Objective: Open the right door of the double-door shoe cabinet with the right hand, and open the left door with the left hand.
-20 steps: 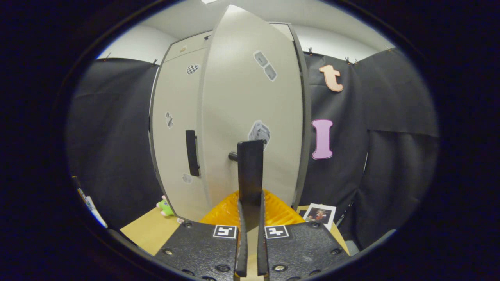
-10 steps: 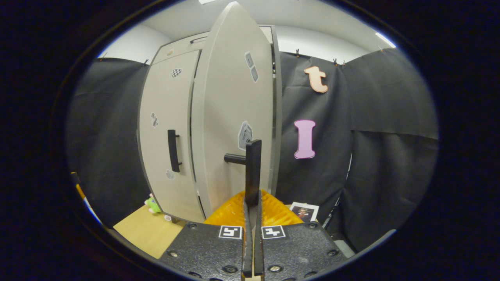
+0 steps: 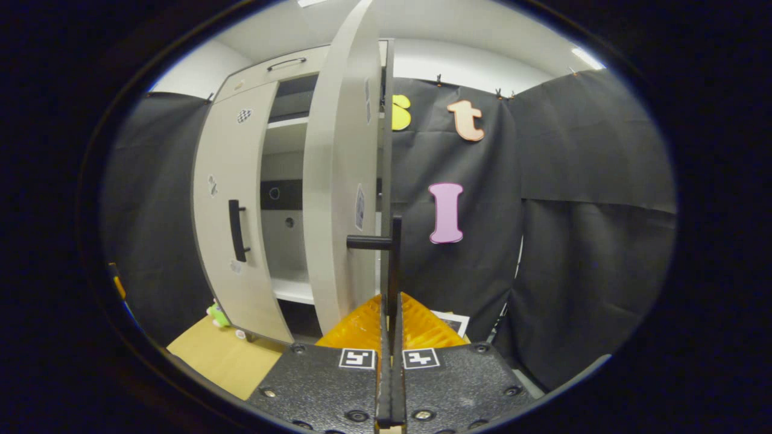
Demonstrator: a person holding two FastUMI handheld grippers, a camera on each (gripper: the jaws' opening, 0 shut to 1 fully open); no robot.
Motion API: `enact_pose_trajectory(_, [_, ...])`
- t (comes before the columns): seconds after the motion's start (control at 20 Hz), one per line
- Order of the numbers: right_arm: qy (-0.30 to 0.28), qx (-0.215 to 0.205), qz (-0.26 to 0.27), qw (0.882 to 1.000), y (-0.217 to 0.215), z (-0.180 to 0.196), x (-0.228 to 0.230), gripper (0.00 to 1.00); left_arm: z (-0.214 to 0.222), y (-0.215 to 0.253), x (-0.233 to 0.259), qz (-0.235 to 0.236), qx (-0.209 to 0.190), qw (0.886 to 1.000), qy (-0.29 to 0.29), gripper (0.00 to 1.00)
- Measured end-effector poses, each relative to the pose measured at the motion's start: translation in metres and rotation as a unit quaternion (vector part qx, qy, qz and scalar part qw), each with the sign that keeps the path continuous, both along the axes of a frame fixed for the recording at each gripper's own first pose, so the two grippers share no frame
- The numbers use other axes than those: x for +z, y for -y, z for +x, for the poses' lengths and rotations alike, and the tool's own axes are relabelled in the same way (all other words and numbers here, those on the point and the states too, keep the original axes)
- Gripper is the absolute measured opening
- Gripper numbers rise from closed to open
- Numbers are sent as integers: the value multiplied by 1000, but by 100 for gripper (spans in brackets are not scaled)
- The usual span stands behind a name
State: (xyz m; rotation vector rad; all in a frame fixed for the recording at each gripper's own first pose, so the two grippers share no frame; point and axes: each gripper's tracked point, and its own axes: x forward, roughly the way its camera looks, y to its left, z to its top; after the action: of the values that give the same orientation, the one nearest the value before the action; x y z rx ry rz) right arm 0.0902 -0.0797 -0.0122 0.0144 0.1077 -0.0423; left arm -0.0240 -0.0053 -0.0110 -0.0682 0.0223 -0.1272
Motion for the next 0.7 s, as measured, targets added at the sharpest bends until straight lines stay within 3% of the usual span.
enact_pose_trajectory(0.3, [-13, 21, 29, 999, 2, 3, -9, 4, 5, -5, 0, 4, 5, 1000, -1, 96])
enact_pose_trajectory(0.7, [11, 10, 15, 1000, 5, -10, 10, 4, 9, -11, 1, -3, 7, 1000, -3, 96])
